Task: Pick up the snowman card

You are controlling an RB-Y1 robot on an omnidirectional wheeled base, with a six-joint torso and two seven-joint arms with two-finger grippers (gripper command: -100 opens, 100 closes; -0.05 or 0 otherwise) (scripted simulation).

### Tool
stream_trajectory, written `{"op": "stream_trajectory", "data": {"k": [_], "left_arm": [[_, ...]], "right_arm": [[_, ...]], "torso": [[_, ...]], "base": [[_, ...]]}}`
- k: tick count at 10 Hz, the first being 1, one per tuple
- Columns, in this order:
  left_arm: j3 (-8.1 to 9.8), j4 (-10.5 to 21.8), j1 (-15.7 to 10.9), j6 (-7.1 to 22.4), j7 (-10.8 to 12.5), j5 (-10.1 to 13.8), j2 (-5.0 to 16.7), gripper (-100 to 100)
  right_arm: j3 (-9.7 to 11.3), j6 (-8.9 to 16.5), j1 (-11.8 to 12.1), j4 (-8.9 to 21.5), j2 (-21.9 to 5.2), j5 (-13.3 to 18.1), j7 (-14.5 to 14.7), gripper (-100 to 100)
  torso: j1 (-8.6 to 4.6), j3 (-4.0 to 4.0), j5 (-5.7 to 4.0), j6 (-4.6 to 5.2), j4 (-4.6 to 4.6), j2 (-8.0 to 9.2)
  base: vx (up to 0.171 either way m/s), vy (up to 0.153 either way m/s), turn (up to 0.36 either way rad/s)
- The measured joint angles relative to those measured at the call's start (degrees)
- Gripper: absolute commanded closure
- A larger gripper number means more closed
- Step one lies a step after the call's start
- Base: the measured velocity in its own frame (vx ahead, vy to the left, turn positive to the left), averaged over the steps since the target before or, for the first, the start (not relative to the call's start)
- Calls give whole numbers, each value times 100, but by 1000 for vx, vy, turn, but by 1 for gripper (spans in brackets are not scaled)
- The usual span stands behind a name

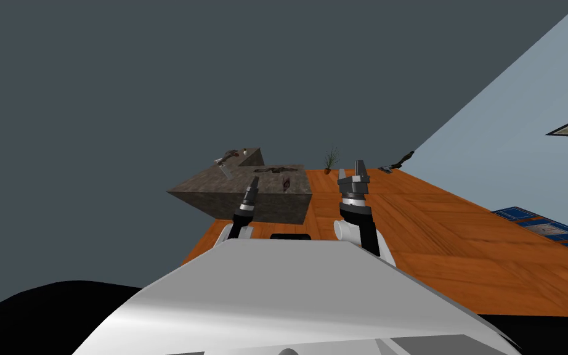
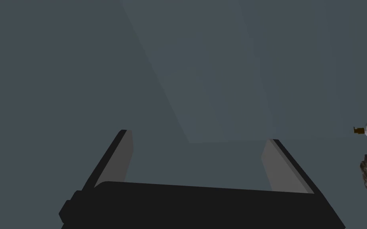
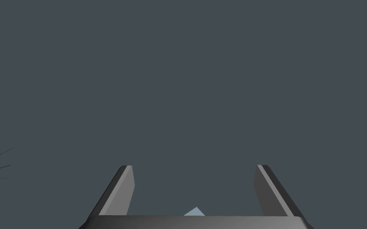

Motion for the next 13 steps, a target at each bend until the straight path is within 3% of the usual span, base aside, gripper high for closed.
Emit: {"op": "stream_trajectory", "data": {"k": [2,4,8,11,13], "left_arm": [[-228,268,-116,54,-291,-331,50,-100],[-347,592,-217,1,-488,-526,38,-100],[-801,1202,-500,56,-1043,-1196,147,-100],[-1005,1756,-735,17,-1338,-1580,138,-100],[-1299,2121,-954,105,-1622,-1959,103,-100]], "right_arm": [[0,0,0,0,0,0,0,0],[0,0,0,0,1,0,0,0],[0,0,0,0,0,0,0,0],[1,0,0,0,1,0,0,0],[0,0,0,0,0,0,0,0]], "torso": [[5,0,1,0,0,0],[-19,1,-3,0,0,3],[0,-5,1,0,-2,-9],[-21,-4,-4,0,-2,-7],[-9,-11,-2,0,-4,-18]], "base": [[12,117,-5],[23,81,0],[32,119,-8],[40,78,-10],[71,108,-17]]}}
